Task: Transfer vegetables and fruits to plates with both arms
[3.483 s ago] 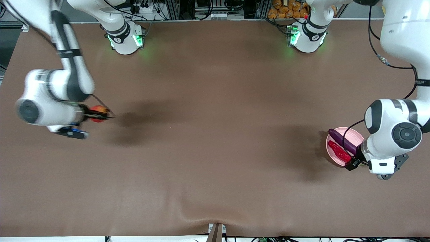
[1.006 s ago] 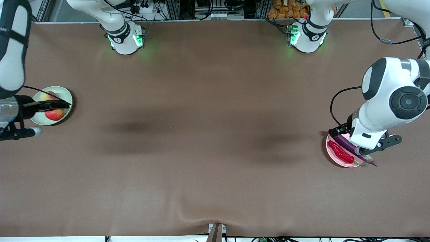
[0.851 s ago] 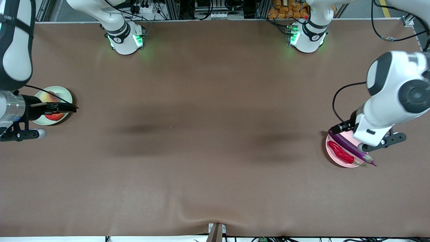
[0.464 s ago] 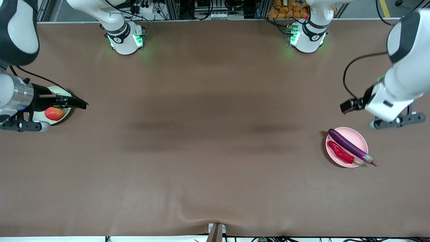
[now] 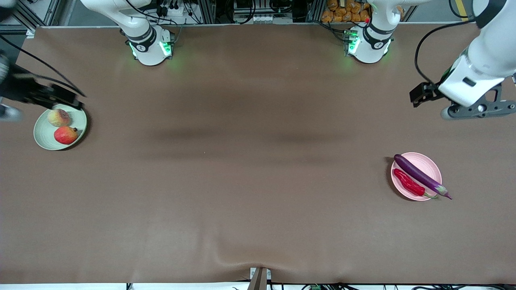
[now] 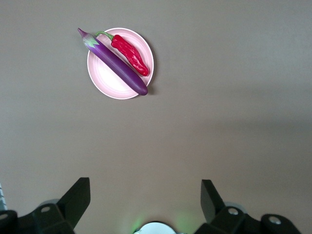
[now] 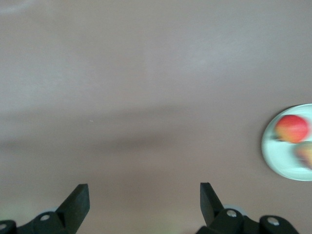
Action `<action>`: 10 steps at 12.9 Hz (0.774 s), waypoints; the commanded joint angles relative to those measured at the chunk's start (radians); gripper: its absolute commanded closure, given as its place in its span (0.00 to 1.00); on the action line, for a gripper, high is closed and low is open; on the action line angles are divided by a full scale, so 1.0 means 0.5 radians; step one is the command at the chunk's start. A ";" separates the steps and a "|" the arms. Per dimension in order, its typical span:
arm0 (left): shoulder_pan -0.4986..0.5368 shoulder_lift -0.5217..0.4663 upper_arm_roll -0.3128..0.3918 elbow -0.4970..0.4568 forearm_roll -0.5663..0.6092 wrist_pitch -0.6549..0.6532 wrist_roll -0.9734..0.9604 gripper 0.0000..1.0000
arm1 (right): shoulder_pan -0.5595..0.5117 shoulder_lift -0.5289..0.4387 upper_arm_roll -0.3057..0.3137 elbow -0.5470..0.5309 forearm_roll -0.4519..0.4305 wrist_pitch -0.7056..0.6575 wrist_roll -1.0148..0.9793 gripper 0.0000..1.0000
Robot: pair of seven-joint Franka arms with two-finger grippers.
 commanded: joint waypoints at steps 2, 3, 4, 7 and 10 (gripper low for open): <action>-0.001 -0.078 0.045 -0.025 -0.036 -0.069 0.156 0.00 | -0.037 0.183 0.040 0.513 -0.223 -0.340 -0.082 0.00; -0.017 -0.081 0.057 -0.025 -0.036 -0.091 0.174 0.00 | -0.050 0.183 0.043 0.510 -0.193 -0.355 -0.085 0.00; -0.023 -0.099 0.060 -0.019 -0.039 -0.103 0.205 0.00 | -0.047 0.177 0.049 0.504 -0.192 -0.385 -0.100 0.00; -0.023 -0.130 0.063 -0.007 -0.081 -0.113 0.285 0.00 | -0.062 0.186 0.098 0.473 -0.211 -0.392 -0.109 0.00; 0.020 -0.130 0.067 0.027 -0.210 -0.125 0.273 0.00 | -0.111 0.113 0.105 0.360 -0.247 -0.316 -0.119 0.00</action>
